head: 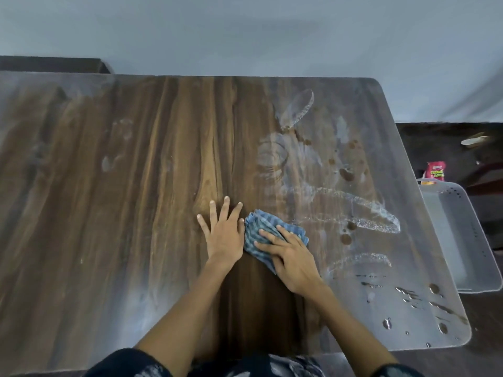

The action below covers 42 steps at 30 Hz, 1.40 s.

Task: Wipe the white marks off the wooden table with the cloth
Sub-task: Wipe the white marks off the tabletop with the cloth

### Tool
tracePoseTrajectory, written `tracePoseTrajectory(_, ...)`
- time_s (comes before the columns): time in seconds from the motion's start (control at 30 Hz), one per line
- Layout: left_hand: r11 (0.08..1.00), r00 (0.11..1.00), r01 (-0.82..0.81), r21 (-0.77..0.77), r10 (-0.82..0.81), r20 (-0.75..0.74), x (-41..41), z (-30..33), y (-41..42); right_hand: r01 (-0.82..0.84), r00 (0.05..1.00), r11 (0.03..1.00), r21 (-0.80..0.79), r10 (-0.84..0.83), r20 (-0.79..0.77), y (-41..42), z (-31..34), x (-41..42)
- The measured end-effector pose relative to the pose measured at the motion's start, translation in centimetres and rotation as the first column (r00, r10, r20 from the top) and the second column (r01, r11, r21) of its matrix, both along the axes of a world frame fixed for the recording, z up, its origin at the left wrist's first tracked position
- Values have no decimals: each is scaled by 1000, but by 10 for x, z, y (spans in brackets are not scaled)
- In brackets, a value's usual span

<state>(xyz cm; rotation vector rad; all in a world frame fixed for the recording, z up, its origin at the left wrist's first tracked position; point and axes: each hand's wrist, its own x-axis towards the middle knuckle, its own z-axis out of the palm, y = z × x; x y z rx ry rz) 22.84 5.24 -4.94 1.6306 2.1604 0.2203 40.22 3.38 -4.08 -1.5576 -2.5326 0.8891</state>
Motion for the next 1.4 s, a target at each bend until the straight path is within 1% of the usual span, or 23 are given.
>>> tracePoseTrajectory(0.1,1000,999,-16,18,15,32,-4,1,34,-1,1000,1000,23,1,5,36,-1,-5)
tracePoseTrajectory(0.23,996,992,-57,65,50,113,-6,0,73,3,1000,999,49,-3,-9,92,0,-13)
tracePoseTrajectory(0.4,988,991,-97,116,85,107,-13,-5,127,8,1000,996,93,-8,-7,170,-6,-24)
tracePoseTrajectory(0.57,987,999,-40,155,35,39,-20,-14,187,89,996,986,142,-90,-3,267,-15,-31)
tracePoseTrajectory(0.8,966,999,-27,259,14,51,-30,-23,262,321,947,932,170,-313,-68,393,-21,-40)
tracePoseTrajectory(0.87,952,998,-46,302,28,64,-30,-27,271,343,939,927,152,-338,-59,424,-19,-51)
tracePoseTrajectory(0.93,939,996,-74,336,54,67,-29,-32,273,327,945,936,132,-328,-16,451,-16,-66)
tracePoseTrajectory(1.03,914,994,-98,393,72,80,-25,-35,271,217,975,964,151,-223,22,465,-14,-99)
tracePoseTrajectory(1.13,888,991,-113,445,68,116,-24,-35,271,57,998,985,166,-53,-30,443,-16,-127)
tracePoseTrajectory(1.2,881,990,-119,459,72,119,-25,-35,271,-54,995,981,186,68,-70,417,-18,-127)
tracePoseTrajectory(1.23,877,989,-129,464,79,125,-26,-36,271,-84,990,975,206,105,-93,406,-19,-120)
tracePoseTrajectory(1.3,869,985,-153,471,96,144,-26,-37,270,-65,985,964,257,104,-139,395,-20,-96)
tracePoseTrajectory(1.33,867,983,-161,472,100,151,-25,-38,270,-5,985,961,277,54,-167,395,-19,-81)
tracePoseTrajectory(1.4,862,984,-161,480,101,147,-24,-39,270,179,975,923,340,-121,-185,407,-19,-64)
